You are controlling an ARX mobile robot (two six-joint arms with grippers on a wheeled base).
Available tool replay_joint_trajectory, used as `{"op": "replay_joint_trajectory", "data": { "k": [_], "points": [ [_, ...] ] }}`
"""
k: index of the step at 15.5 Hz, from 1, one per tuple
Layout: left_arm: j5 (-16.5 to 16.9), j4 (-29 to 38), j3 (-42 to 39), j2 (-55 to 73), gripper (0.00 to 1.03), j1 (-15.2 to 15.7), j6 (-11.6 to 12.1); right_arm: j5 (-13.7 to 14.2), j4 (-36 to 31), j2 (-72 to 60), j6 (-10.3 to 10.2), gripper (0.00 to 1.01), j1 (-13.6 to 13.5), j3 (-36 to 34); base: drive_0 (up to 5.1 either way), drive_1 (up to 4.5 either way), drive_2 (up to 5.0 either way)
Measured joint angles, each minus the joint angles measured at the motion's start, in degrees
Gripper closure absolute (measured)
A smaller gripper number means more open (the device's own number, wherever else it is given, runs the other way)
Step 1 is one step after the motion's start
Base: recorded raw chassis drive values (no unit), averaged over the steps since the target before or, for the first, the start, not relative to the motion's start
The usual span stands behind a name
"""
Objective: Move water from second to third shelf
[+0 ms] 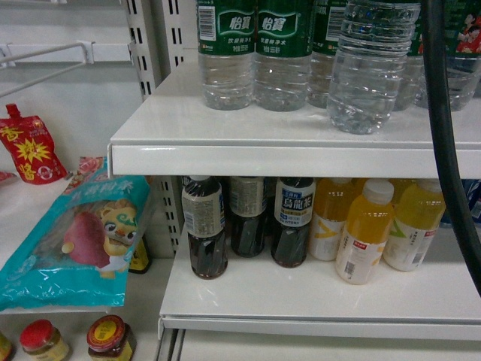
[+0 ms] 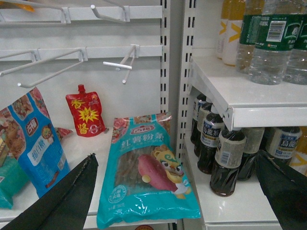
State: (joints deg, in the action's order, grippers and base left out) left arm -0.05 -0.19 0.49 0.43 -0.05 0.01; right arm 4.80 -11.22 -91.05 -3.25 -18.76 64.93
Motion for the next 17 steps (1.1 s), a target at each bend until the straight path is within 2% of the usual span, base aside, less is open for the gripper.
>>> {"op": "replay_joint_trajectory", "data": {
  "k": [8, 12, 13, 17],
  "points": [
    [0.0, 0.0, 0.0, 0.0, 0.05, 0.0, 0.0, 0.09, -0.94, -0.07, -0.15, 0.59, 0.09, -0.63, 0.0, 0.0, 0.0],
    [0.0, 0.0, 0.0, 0.0, 0.05, 0.0, -0.02, -0.59, -0.85, 0.15, -1.03, 0.09, 0.79, -0.96, 0.0, 0.0, 0.0],
    [0.0, 0.0, 0.0, 0.0, 0.05, 0.0, 0.0, -0.59, -0.81, 0.33, -1.25, 0.02, 0.83, -0.96, 0.0, 0.0, 0.0],
    [0.0, 0.0, 0.0, 0.0, 0.05, 0.0, -0.02, -0.59, 0.09, 1.44, -1.31, 0.03, 0.79, -0.96, 0.0, 0.0, 0.0]
  ]
}}
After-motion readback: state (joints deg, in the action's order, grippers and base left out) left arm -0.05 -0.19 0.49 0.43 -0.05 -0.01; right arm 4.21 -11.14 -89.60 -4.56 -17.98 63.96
